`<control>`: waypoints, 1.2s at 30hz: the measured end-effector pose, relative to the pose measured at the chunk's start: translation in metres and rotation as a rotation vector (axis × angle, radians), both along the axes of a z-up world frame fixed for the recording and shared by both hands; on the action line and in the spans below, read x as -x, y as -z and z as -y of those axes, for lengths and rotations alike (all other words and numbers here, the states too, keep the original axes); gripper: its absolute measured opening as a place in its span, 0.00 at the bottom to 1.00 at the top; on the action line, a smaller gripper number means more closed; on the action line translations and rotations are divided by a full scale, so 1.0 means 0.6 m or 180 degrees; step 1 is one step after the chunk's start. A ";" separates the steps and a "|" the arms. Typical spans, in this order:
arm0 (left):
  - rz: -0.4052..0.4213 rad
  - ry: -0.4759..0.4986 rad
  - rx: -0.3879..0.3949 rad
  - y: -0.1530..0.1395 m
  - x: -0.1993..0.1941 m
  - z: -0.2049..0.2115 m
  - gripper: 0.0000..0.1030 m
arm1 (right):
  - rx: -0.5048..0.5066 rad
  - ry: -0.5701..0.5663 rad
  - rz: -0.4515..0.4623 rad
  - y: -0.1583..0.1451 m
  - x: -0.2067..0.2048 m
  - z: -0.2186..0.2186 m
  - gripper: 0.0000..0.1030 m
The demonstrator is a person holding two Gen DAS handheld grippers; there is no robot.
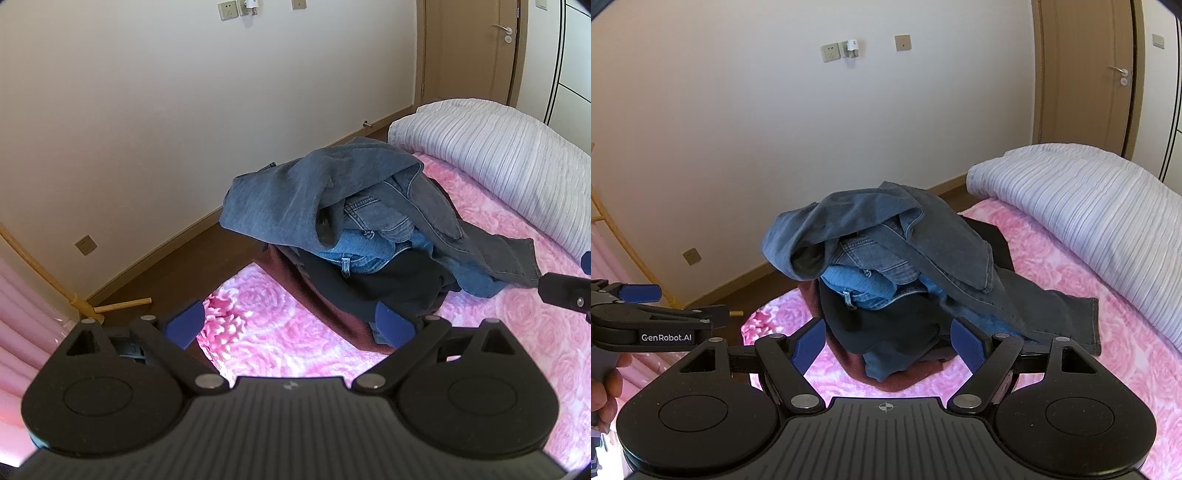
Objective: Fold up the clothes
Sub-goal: 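Move both grippers toward the clothes heap on the bed, then grasp the dark grey jeans with the left gripper while the right gripper grasps another part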
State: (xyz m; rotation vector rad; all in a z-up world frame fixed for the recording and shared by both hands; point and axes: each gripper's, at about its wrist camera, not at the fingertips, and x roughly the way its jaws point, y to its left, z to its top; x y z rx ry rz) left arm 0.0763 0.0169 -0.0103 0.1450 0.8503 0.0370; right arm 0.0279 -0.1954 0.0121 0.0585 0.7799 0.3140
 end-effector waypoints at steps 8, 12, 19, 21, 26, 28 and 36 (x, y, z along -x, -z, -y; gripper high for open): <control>0.0089 0.0085 -0.0020 0.010 0.016 0.015 0.95 | 0.0029 0.0003 -0.0044 0.004 0.010 0.032 0.76; 0.0209 0.0136 -0.0111 0.022 0.035 0.019 0.95 | 0.0121 -0.0032 -0.0016 0.006 0.022 0.058 0.76; 0.0306 0.0442 -0.0573 0.053 0.044 0.021 0.96 | 0.0159 -0.0101 -0.0019 0.023 0.011 0.088 0.76; 0.0290 0.0565 -0.0652 0.064 0.020 0.018 0.96 | 0.0150 -0.0108 0.0017 0.025 -0.007 0.083 0.76; 0.0314 0.0943 -0.0726 0.103 -0.096 0.021 0.96 | 0.0431 -0.0260 0.0216 0.034 -0.087 0.045 0.76; 0.0300 0.1004 -0.0714 0.122 -0.151 0.020 0.95 | 0.0552 -0.0400 0.0256 0.043 -0.128 0.025 0.76; -0.0039 0.1361 -0.0665 0.210 -0.295 -0.009 0.49 | 0.1219 -0.1243 0.0425 0.114 -0.259 -0.072 0.76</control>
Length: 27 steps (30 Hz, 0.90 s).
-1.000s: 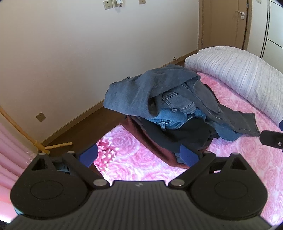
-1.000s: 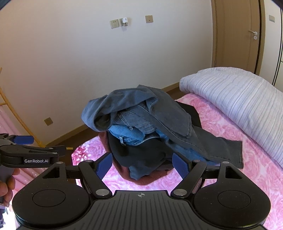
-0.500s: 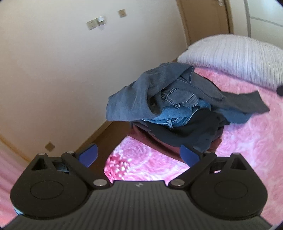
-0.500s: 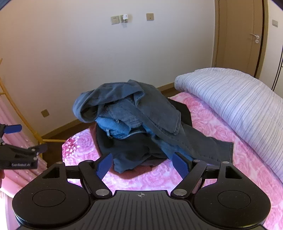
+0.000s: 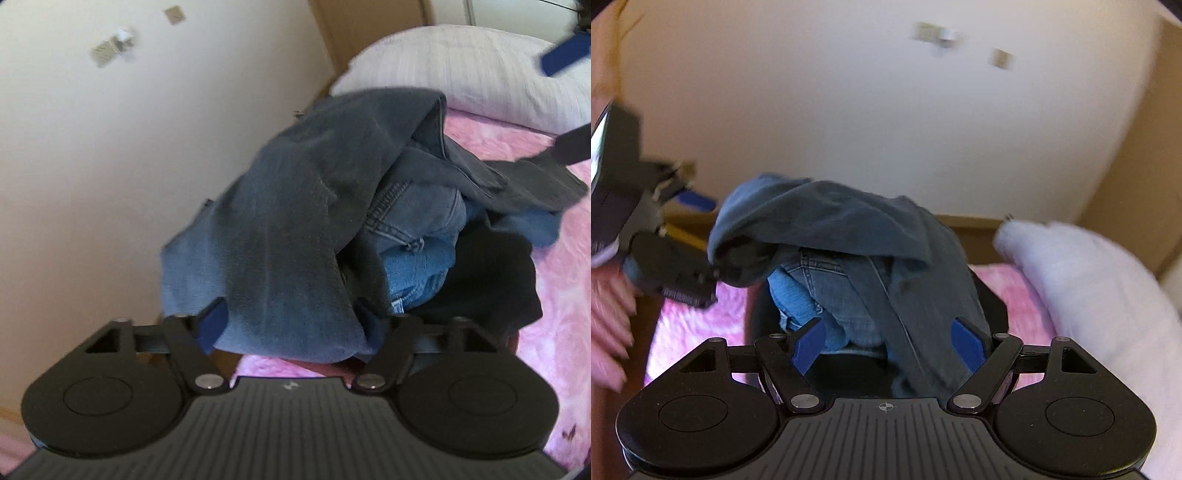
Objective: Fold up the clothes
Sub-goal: 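Grasp the dark grey jeans with the left gripper while the right gripper grasps another part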
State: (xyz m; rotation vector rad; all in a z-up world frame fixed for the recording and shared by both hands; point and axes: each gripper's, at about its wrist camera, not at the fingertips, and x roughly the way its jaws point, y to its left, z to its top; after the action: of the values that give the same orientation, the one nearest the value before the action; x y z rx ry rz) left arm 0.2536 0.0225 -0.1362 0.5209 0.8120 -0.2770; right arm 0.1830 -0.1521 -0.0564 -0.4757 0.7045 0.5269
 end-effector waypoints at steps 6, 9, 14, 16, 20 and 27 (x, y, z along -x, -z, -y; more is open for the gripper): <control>0.0109 -0.0014 0.0497 -0.074 -0.004 -0.061 0.09 | 0.0467 -0.0695 0.0237 0.049 -0.051 -0.069 0.76; 0.0326 -0.0104 0.0660 -0.131 -0.013 -0.096 0.08 | 0.0570 -0.0941 0.0444 0.063 -0.074 -0.099 0.76; 0.0498 0.0162 0.0654 -0.174 -0.005 -0.093 0.08 | 0.0634 -0.1031 0.0801 0.080 -0.114 -0.150 0.76; 0.0547 0.0320 0.0606 -0.181 0.007 -0.075 0.08 | 0.0605 -0.0952 0.0739 0.086 -0.133 -0.161 0.76; 0.0666 0.0605 0.0662 -0.198 0.039 -0.036 0.08 | 0.0400 -0.0650 0.0614 0.065 -0.142 -0.139 0.12; 0.0886 0.1596 0.1265 -0.285 0.140 0.076 0.08 | 0.0009 0.0319 0.0967 -0.059 -0.003 0.086 0.03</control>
State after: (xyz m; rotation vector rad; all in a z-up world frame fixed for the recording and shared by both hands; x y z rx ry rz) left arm 0.1697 -0.0230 0.0346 0.3685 0.3301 -0.7920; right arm 0.1849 -0.2038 -0.0211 -0.5073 0.4351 0.3494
